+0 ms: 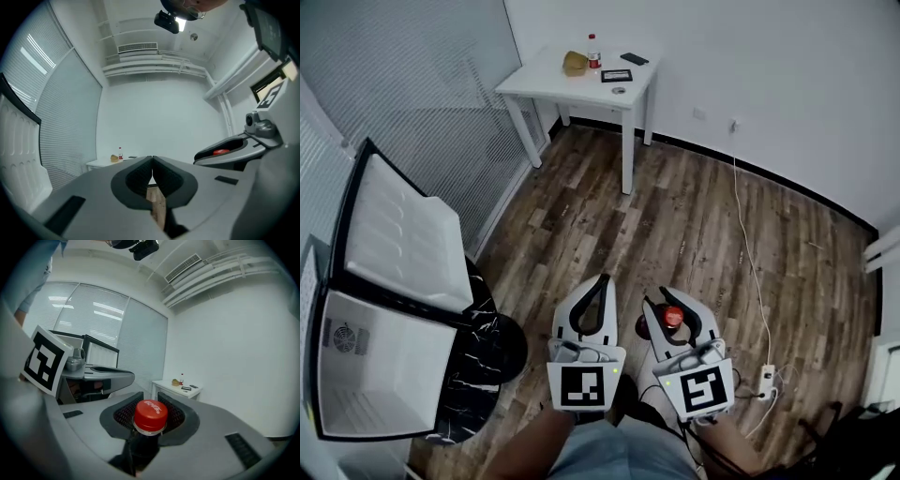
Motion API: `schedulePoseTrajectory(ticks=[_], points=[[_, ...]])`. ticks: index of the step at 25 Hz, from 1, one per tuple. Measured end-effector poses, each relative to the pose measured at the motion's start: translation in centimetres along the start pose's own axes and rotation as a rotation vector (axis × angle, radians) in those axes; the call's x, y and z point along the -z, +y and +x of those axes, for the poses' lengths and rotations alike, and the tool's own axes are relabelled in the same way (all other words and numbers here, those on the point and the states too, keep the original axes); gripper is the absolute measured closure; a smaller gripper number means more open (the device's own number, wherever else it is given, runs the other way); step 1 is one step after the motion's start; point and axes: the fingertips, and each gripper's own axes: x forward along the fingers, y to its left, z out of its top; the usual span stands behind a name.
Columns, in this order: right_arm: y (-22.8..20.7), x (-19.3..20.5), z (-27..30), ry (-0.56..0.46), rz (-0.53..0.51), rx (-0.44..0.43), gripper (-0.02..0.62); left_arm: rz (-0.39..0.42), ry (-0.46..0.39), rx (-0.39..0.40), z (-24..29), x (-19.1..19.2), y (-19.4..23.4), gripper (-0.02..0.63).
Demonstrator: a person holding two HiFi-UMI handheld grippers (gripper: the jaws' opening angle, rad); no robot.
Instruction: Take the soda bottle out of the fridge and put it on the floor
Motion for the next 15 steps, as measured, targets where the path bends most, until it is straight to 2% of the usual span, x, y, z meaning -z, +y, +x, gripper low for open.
schedulePoseTrajectory(ticks=[9, 15], points=[[-3.3, 2.8, -2.7, 0.044, 0.036, 0.173, 0.488, -0.016, 0.024, 0.168, 1.5, 2.2, -4.6, 0.588], [-4.2, 4.0, -4.0, 0.06, 0.049, 0.215, 0.488, -0.052, 0.026, 0.23, 1.9, 2.5, -6.9, 0.588]])
